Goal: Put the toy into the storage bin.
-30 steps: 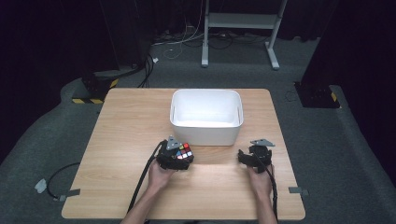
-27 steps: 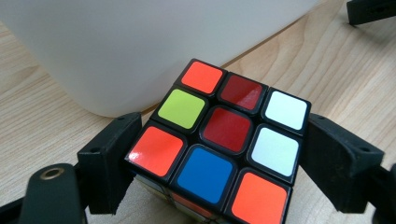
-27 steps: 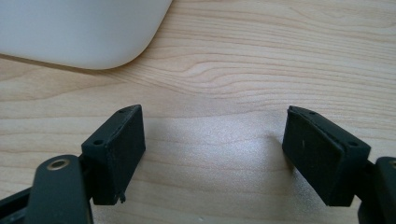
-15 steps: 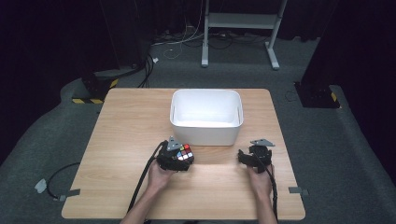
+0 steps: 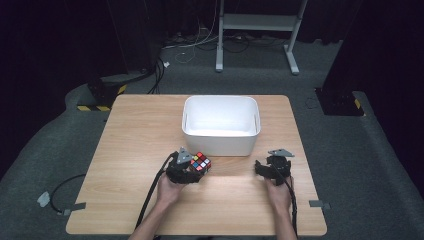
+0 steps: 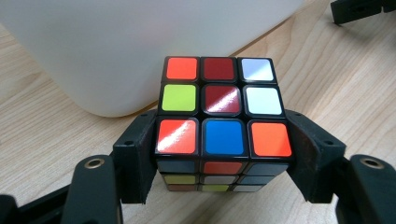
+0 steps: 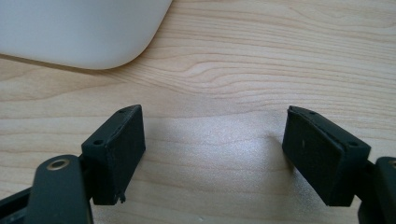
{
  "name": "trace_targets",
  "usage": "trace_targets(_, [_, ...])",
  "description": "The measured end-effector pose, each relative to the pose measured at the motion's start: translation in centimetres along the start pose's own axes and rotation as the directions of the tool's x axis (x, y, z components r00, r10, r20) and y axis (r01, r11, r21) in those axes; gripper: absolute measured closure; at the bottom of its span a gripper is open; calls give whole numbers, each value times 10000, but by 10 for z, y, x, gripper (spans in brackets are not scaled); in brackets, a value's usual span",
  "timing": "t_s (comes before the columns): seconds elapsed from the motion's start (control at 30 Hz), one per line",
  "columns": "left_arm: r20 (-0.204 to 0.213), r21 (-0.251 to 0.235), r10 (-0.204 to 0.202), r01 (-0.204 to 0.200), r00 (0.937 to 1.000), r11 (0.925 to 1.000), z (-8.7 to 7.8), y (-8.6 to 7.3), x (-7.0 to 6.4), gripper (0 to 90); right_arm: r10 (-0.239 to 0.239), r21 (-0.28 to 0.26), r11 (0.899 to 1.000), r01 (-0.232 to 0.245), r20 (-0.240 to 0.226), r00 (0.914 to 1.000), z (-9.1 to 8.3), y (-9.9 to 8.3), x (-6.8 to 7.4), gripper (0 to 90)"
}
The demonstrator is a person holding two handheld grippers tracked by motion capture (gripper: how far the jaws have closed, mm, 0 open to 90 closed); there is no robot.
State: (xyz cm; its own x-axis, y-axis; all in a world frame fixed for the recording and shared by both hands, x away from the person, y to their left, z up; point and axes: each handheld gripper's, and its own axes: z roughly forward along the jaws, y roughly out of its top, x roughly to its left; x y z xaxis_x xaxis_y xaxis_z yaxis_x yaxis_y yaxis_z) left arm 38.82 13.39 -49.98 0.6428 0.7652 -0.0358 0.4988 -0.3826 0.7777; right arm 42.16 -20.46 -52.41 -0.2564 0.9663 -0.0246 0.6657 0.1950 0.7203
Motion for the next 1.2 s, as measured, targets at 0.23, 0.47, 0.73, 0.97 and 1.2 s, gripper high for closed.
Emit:
trace_targets(0.23, [0,-39,34,-34,10000,10000,-4,1,0,341,-1,0,10000,1,0,10000,0,0,0,211])
trace_targets(0.47, [111,-96,52,-51,9999,9999,-9,3,-1,342,-1,-1,10000,1,-1,10000,0,0,0,210])
trace_targets(0.73, [470,3,-12,12,9989,10000,-15,7,0,342,-4,-1,10000,4,-1,10000,0,0,0,210])
trace_targets(0.97, [578,109,3,-9,9983,9999,-21,10,0,342,-7,-2,10000,7,1,10000,0,0,0,210])
trace_targets(1.2, [671,-21,31,-30,9977,10000,-40,22,2,342,0,-3,10000,0,5,10000,0,0,0,211])
